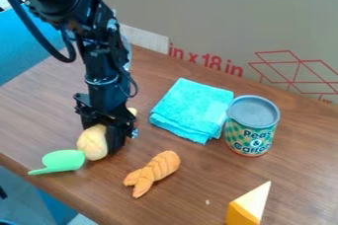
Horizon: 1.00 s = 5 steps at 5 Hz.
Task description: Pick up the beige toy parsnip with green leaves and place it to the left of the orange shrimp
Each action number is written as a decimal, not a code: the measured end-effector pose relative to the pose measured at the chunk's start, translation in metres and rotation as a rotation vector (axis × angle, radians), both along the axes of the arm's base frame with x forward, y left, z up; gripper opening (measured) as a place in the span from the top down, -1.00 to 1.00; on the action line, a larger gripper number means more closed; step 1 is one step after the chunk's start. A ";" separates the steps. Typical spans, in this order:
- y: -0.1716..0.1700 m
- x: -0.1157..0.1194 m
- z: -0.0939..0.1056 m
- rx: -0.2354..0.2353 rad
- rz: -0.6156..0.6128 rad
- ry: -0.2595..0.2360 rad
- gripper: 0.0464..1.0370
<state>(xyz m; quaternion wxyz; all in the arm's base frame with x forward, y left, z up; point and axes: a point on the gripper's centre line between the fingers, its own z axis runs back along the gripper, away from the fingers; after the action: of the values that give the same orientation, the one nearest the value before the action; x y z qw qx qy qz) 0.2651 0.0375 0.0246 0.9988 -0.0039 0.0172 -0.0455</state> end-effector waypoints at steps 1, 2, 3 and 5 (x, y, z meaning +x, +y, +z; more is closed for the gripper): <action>-0.009 -0.007 -0.001 -0.006 -0.026 -0.015 -0.08; -0.014 -0.008 -0.002 -0.006 -0.037 -0.027 -0.24; -0.013 -0.008 0.000 -0.025 -0.030 -0.036 -0.82; -0.011 -0.003 0.035 -0.097 0.015 -0.166 -0.94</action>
<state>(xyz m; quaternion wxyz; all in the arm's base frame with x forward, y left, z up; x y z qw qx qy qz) 0.2618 0.0268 0.0599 0.9958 -0.0483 -0.0679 -0.0392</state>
